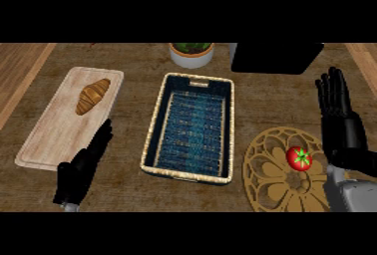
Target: Pick the tomato from the placemat and place it in the basket
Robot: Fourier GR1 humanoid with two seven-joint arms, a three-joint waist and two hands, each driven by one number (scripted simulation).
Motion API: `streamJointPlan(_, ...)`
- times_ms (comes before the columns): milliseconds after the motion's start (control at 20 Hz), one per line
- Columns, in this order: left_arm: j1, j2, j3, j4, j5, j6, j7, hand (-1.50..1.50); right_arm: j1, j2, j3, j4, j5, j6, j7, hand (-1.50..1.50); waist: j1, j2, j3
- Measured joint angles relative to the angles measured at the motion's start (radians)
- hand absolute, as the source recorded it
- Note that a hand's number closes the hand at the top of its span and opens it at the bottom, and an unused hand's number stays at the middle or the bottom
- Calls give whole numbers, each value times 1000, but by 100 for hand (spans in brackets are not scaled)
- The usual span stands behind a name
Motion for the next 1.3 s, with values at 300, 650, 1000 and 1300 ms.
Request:
streamJointPlan(300, -102, 73, 59, -52, -47, -2, -50, 0, -48, -30, 188, 7, -77, 301, 51, 150, 8, 17, 10)
streamJointPlan(650, -194, 125, 128, -21, -54, -26, -76, 0, 55, 96, 382, -96, -195, 413, 136, -150, -32, 18, 14)
streamJointPlan(1000, -208, 156, 169, -10, -37, -61, -84, 0, -41, -55, 353, -274, 67, 309, 298, -150, -50, 10, 9)
streamJointPlan(1300, -227, 152, 165, 0, -46, -63, -84, 0, -221, -337, 309, -324, 209, 471, 500, -150, -48, 10, 5)
